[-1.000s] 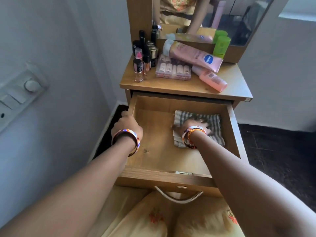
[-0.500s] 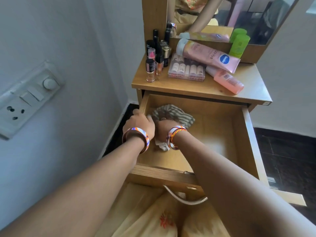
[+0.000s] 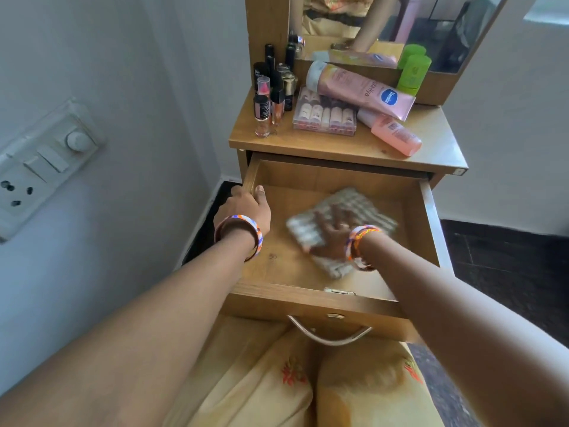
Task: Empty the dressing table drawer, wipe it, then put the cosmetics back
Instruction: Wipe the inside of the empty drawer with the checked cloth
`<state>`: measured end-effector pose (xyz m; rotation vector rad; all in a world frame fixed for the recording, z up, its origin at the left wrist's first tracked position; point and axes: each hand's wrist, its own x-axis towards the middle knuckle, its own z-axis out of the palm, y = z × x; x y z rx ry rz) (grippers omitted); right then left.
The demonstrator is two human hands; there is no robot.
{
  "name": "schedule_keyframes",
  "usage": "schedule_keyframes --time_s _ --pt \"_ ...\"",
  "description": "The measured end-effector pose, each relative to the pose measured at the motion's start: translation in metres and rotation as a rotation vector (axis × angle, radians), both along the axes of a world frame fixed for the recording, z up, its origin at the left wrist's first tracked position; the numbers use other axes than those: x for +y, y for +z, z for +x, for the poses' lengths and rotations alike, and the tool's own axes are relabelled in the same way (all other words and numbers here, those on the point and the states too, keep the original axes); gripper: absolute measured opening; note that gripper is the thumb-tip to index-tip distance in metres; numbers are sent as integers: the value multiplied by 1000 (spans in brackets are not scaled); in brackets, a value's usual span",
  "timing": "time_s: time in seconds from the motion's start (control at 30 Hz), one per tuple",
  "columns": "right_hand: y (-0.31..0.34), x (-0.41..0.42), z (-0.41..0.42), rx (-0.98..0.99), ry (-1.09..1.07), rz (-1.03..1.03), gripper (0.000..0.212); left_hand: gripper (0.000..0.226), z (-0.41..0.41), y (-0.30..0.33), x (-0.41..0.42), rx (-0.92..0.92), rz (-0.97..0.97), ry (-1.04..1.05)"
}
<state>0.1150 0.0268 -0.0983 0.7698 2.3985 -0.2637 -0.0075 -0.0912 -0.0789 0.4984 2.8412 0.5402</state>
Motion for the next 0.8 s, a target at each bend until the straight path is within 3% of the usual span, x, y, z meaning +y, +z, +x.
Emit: schedule_keyframes --time_s 0.1,0.27,0.33,0.4,0.43,0.5,0.6,0.7,0.8 --pt "4 16 15 4 -331 -73 83 57 0 -2 1 -12 -3 6" --pt "-32 -22 -25 -104 -31 -9 93 58 -3 0 2 -16 2 19" --pt "-70 -24 -52 -92 160 -26 80 59 -4 1 1 -14 -4 12" --pt "-154 46 -82 -33 224 43 68 57 -2 3 0 -10 -21 0" --pt "-170 66 -87 -69 220 -27 69 56 -1 4 -1 -11 -22 -4" --pt "-117 58 -62 -106 34 -22 81 52 1 5 -2 -14 -12 -2" --pt "-11 36 -17 -48 -67 97 61 50 4 6 -2 -11 -18 -7" --pt "2 49 4 -66 -227 202 43 49 4 7 -3 -21 -25 3" --pt "-1 39 -9 8 -292 284 42 49 3 6 -3 -33 -17 17"
